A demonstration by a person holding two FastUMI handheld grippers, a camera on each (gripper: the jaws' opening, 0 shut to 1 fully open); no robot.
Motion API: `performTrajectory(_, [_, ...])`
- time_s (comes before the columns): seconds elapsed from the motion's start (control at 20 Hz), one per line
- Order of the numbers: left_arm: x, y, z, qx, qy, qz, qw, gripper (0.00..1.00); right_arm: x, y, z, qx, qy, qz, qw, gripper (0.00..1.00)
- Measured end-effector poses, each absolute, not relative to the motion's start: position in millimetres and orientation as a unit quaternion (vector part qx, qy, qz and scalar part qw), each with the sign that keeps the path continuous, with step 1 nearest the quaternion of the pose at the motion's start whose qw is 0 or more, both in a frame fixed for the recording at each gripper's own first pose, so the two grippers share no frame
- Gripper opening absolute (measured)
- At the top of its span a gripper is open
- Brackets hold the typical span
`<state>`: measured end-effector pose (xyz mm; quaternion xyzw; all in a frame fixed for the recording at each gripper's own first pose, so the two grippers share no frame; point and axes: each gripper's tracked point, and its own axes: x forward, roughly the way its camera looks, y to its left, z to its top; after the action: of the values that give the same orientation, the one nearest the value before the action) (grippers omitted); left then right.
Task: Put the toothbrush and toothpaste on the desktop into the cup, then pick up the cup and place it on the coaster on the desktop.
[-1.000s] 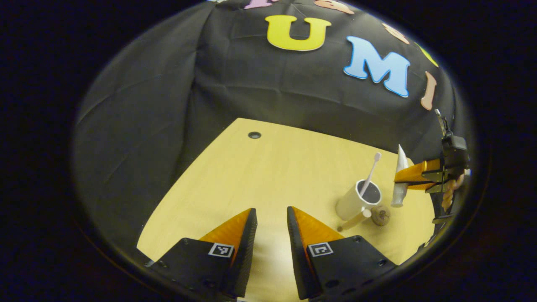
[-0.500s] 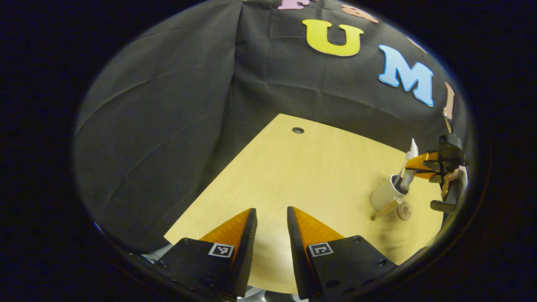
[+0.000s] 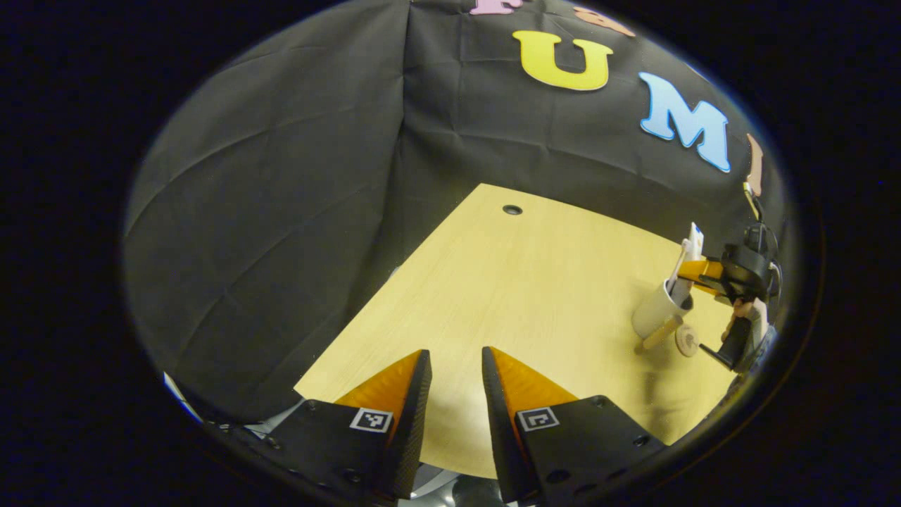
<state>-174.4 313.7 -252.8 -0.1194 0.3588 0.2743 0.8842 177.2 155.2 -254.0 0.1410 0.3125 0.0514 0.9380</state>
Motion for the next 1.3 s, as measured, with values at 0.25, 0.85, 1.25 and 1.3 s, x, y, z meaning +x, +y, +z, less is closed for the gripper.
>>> performTrajectory(0.25, [-171, 308, -253, -0.117, 0.362, 0.265, 0.886, 0.55, 170, 155, -253, 0.131, 0.295, 0.053, 0.945, 0.15])
performTrajectory(0.85, [-158, 281, -252, -0.118, 0.359, 0.242, 0.893, 0.55, 136, 164, -250, 0.112, 0.290, 0.082, 0.947, 0.38])
performTrajectory(1.25, [-149, 261, -243, -0.117, 0.350, 0.219, 0.903, 0.55, 116, 154, -233, 0.109, 0.275, 0.082, 0.952, 0.56])
performTrajectory(1.3, [-146, 258, -243, -0.116, 0.348, 0.215, 0.905, 0.50, 114, 151, -230, 0.112, 0.274, 0.080, 0.952, 0.56])
